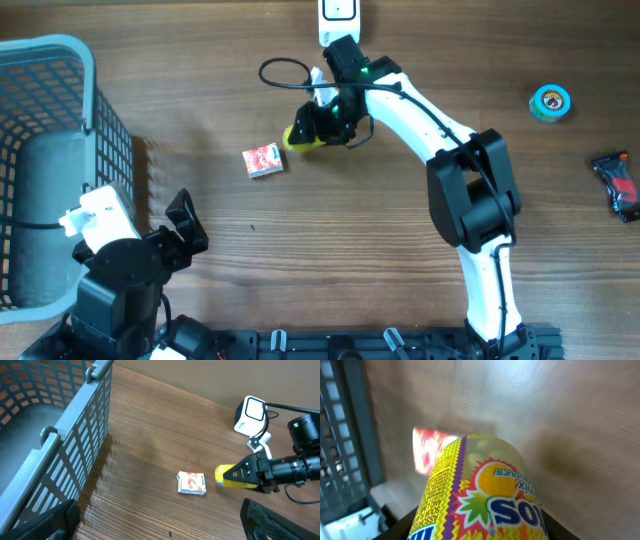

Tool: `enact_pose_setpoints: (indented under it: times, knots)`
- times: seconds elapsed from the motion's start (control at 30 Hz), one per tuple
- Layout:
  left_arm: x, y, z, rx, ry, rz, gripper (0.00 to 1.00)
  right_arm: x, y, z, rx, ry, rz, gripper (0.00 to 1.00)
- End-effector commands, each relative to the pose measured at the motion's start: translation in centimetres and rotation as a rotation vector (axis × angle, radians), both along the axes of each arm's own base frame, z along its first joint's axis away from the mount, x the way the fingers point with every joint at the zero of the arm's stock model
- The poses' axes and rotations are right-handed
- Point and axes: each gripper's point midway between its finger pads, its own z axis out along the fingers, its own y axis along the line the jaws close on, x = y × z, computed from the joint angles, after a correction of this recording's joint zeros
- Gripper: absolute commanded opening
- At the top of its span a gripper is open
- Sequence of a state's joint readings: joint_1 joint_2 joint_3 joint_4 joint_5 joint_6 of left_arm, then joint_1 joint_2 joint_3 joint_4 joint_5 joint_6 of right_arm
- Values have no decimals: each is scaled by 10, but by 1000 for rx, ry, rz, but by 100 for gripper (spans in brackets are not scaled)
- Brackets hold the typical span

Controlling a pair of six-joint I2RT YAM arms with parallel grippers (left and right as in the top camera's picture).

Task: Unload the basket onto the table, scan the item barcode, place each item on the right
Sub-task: 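Hold the yellow container's label in front of the white scanner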

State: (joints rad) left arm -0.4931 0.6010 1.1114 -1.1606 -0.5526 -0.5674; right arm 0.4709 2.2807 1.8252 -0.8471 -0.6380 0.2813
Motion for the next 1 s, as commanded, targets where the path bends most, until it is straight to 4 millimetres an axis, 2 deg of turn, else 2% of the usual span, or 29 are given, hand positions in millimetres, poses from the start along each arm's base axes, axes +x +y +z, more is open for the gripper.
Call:
enact_pose_setpoints:
  times: [0.0,0.17,0.3,0.43,0.57,0.7,0.8,0.9,0.97]
  knots:
    - [2,-2,-3,-9,9,1,100,39,-27,-10,-48,-99,-69,39]
    - [6,-5,-8,6,36,1,100,95,-58,-4,-81,-306,-140,43]
    - [13,-8,-20,37,87,5,100,128,-63,9,-77,-450,-179,46]
    - [20,-9,-28,69,120,19,100,166,-78,23,-187,-662,-231,45]
    - [25,-11,-32,82,137,22,100,189,-90,37,-264,-805,-259,45]
    - [29,-13,-34,88,145,24,100,218,-99,67,-318,-1000,-299,45]
    - [30,-12,-34,94,148,27,100,231,-100,87,-320,-1109,-317,47]
    - [31,-12,-35,95,150,28,100,242,-101,92,-320,-1174,-355,54]
    - [31,-11,-34,101,146,36,100,249,-101,83,-320,-1199,-373,56]
